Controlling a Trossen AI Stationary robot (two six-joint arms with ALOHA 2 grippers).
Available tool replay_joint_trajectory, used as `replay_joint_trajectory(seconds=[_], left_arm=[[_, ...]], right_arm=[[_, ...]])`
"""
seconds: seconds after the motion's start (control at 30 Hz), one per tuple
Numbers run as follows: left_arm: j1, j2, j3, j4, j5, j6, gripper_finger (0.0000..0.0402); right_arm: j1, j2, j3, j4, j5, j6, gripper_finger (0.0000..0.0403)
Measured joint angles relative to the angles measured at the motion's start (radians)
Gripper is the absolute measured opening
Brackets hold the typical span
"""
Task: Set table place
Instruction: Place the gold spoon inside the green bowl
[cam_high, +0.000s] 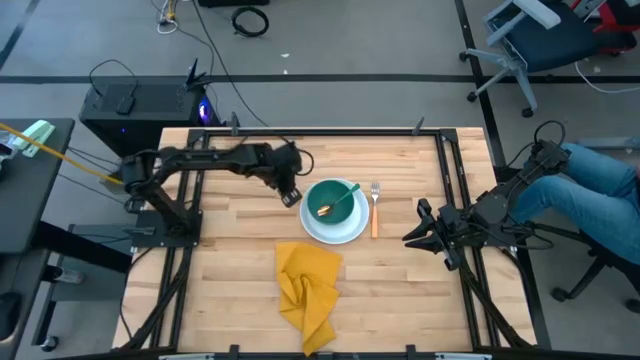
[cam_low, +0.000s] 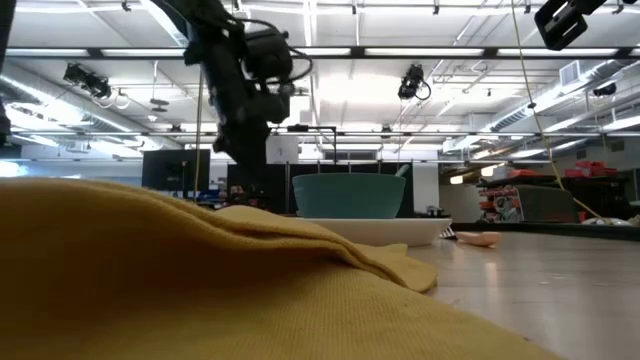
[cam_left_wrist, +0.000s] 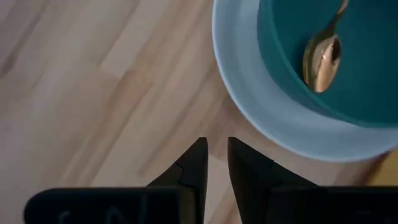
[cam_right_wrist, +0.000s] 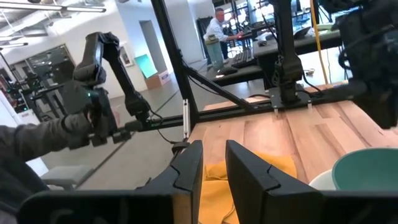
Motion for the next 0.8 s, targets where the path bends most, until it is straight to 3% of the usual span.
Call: replay_joint_trajectory(seconds=[0.27, 0.8], left_arm=[[-0.014, 0.109, 0.0, 0.149, 0.007, 0.01, 0.0068], [-0.05, 0.12, 0.0, 0.263, 0.064, 0.007, 0.0062]], right_arm=[[0.0, 0.0, 0.0, -0.001, 0.0, 0.002, 0.0077], [0.0, 0.0, 0.0, -0.008, 0.0, 0.002, 0.0077]])
